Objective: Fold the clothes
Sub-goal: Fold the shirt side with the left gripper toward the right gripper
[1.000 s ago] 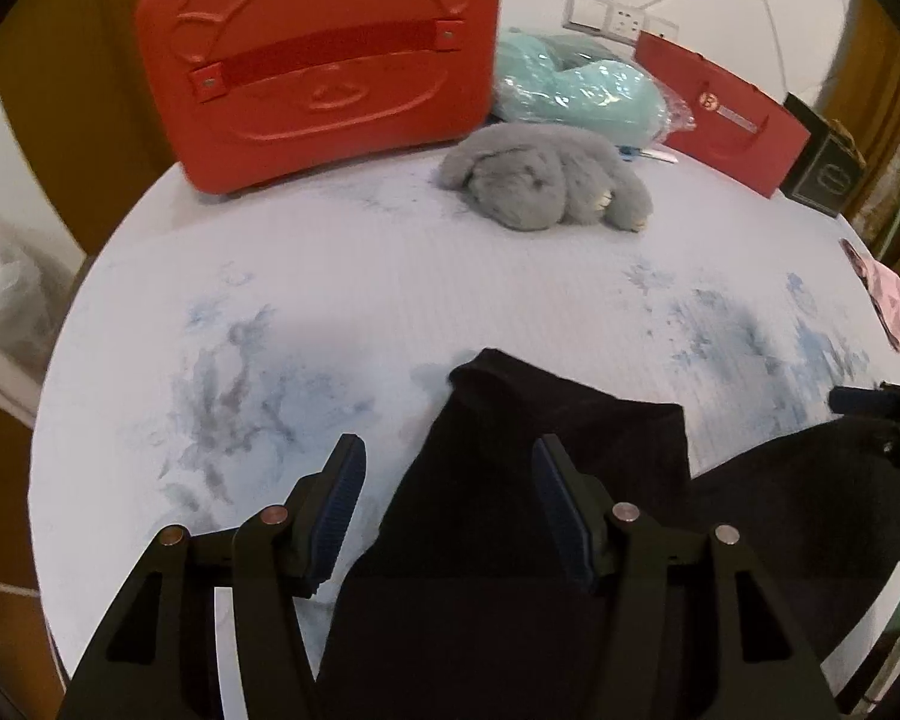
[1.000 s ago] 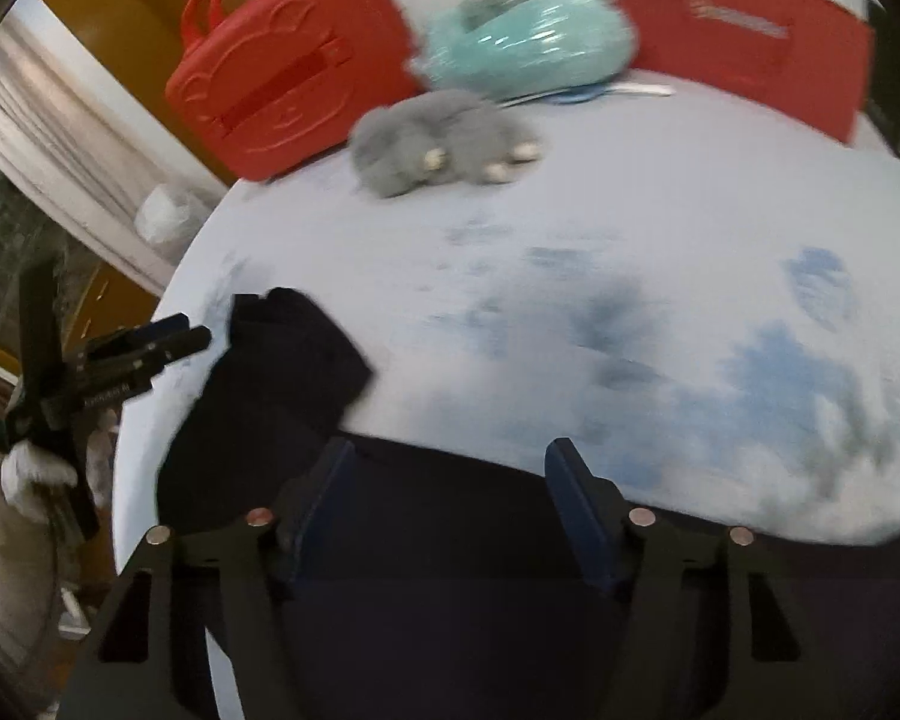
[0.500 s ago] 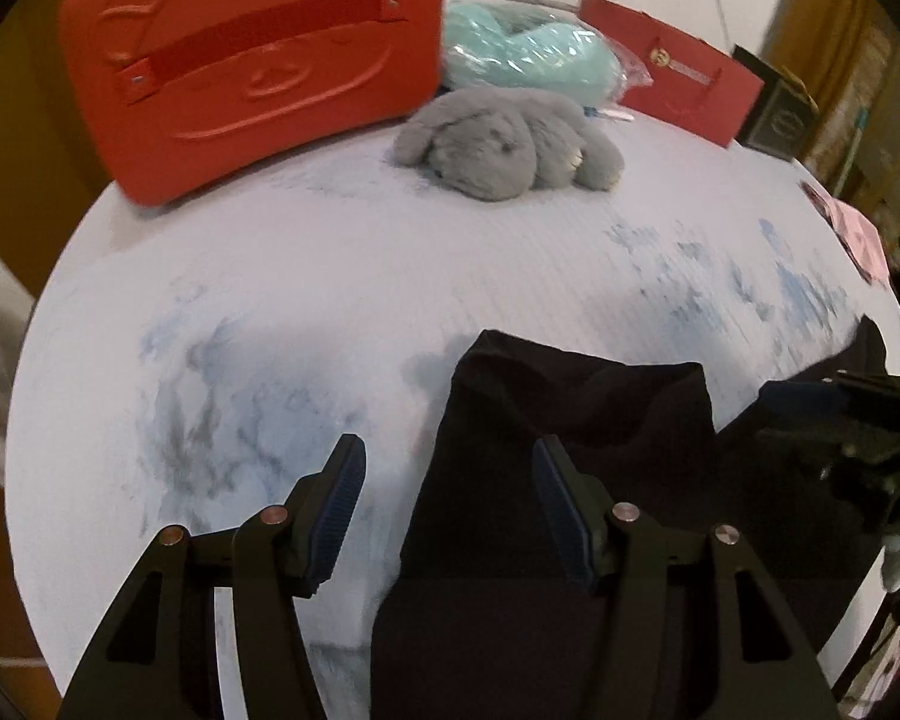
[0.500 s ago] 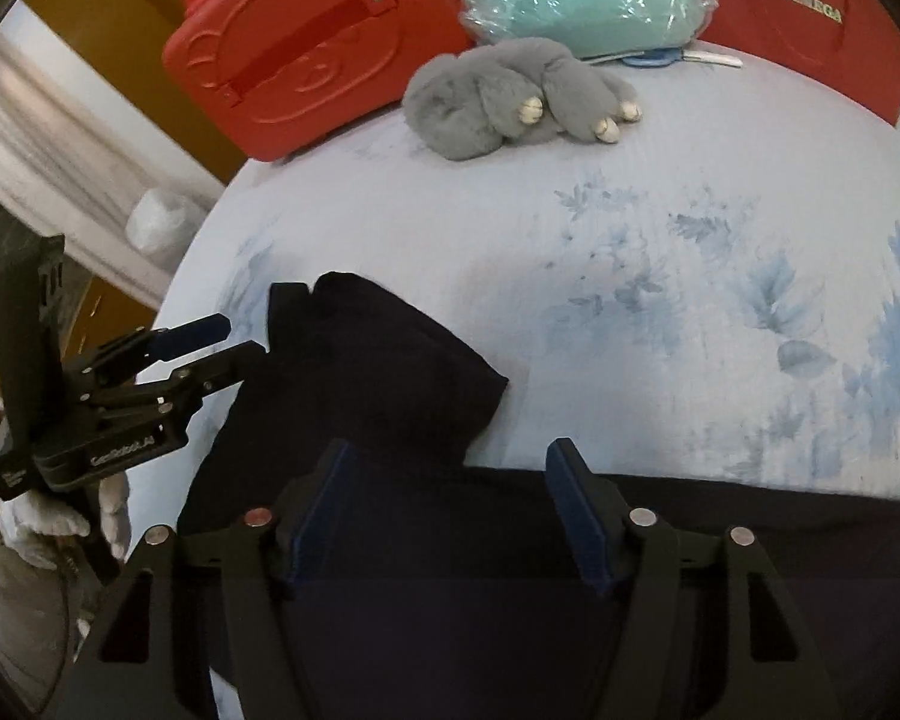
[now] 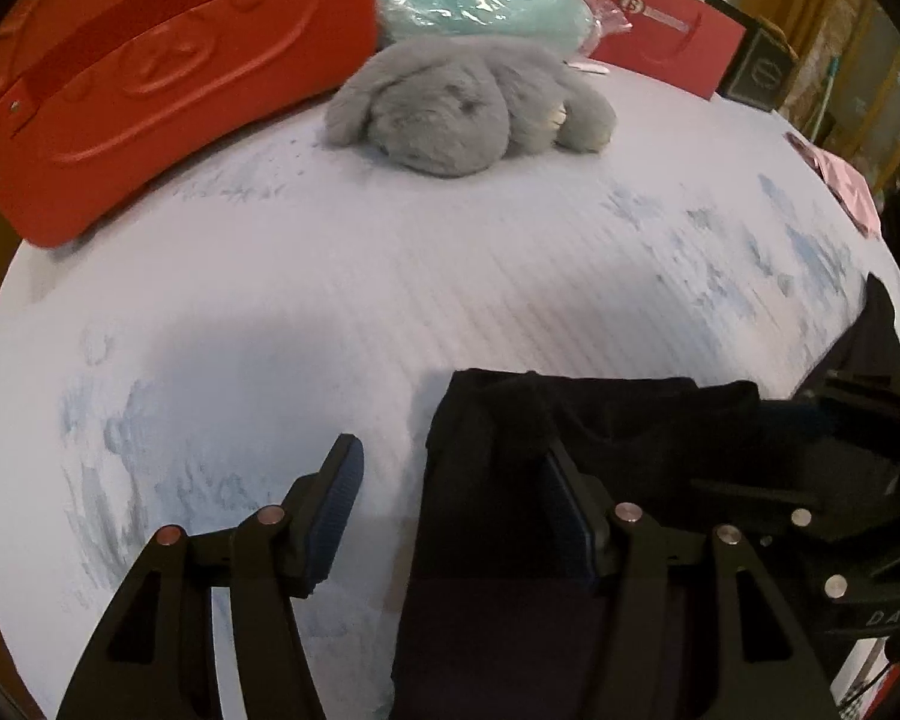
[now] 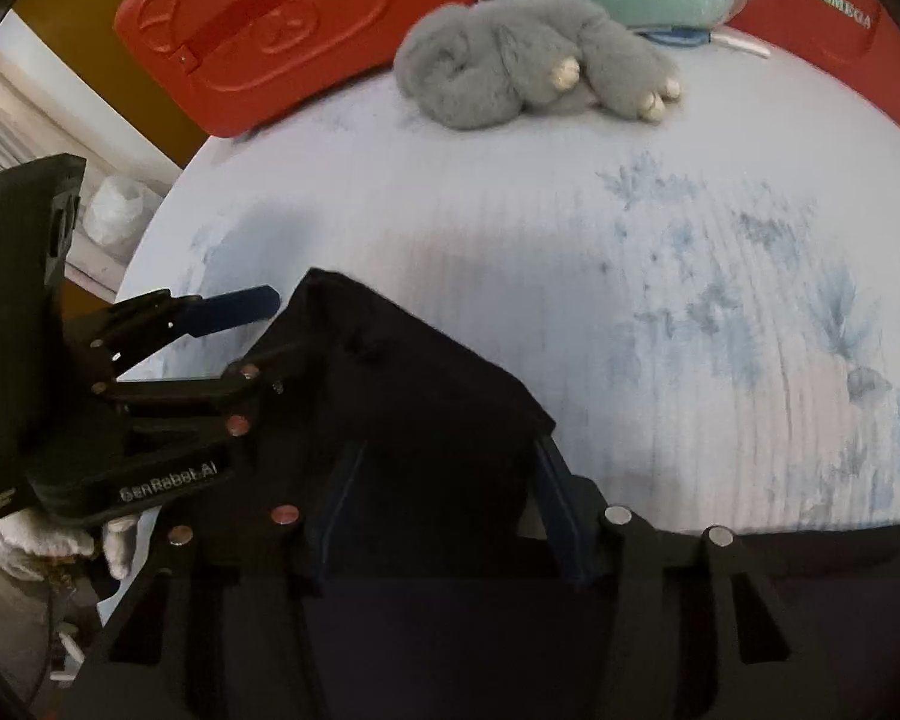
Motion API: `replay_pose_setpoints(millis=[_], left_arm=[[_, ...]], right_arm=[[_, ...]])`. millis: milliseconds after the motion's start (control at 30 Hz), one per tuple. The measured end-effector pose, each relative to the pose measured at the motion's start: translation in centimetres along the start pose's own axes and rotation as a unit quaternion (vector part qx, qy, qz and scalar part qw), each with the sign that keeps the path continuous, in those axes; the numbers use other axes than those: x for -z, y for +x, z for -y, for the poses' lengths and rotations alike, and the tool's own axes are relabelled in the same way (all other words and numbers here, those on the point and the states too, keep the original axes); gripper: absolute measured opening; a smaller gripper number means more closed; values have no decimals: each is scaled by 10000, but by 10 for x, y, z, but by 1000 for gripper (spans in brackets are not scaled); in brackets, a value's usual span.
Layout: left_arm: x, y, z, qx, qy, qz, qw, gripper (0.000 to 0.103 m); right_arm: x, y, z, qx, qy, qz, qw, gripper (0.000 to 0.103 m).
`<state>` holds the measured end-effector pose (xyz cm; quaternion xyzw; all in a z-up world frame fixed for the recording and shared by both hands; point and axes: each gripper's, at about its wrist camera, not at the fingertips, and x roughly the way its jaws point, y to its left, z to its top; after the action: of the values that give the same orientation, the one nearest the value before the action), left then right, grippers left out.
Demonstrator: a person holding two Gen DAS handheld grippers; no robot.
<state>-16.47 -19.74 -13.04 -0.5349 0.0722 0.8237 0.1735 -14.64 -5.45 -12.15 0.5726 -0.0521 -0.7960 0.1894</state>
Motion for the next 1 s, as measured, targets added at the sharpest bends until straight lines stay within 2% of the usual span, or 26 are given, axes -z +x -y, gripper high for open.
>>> replay_pose_setpoints(millis=[133,167,233,267,333,400,500,700,833,967,1000], left_arm=[[0,-1,1,-7,34,49,10000,59],[0,-2,2,-8,56,62,10000,55],[-1,-3,5,101,65,64,9999,37],[-2,-4,6,175,50,58,9998,22],[-2,-5,10,202,-6,47,9998,14],[-1,-8,14,121,-24,72,9999,9],[3,-19,17,35,-89,154,9998,7],[18,-68,26,-24,-225,712,9972,6],[51,-103,35,-162,-306,1012,9943,6],[91,-106,47,-256,-520,832,9948,7],[100,-100,51,-295,-578,706,9954,10]], right_arm=[[-4,-1,5,-101,24,-8,9999,53],[-6,-1,6,-134,38,-19,9999,53],[-7,1,6,-129,-55,-34,9999,52],[-8,1,5,-59,-135,-54,9999,50],[-8,2,2,111,-322,-80,9994,41],[-6,2,2,126,-439,-97,9989,19],[-2,-6,5,-36,-499,-6,9987,12],[19,-52,-15,-228,-1309,558,9896,12],[43,-74,-27,-335,-1859,722,9793,12],[68,-73,-20,-485,-2044,370,9770,12],[74,-72,-18,-522,-2088,278,9762,15]])
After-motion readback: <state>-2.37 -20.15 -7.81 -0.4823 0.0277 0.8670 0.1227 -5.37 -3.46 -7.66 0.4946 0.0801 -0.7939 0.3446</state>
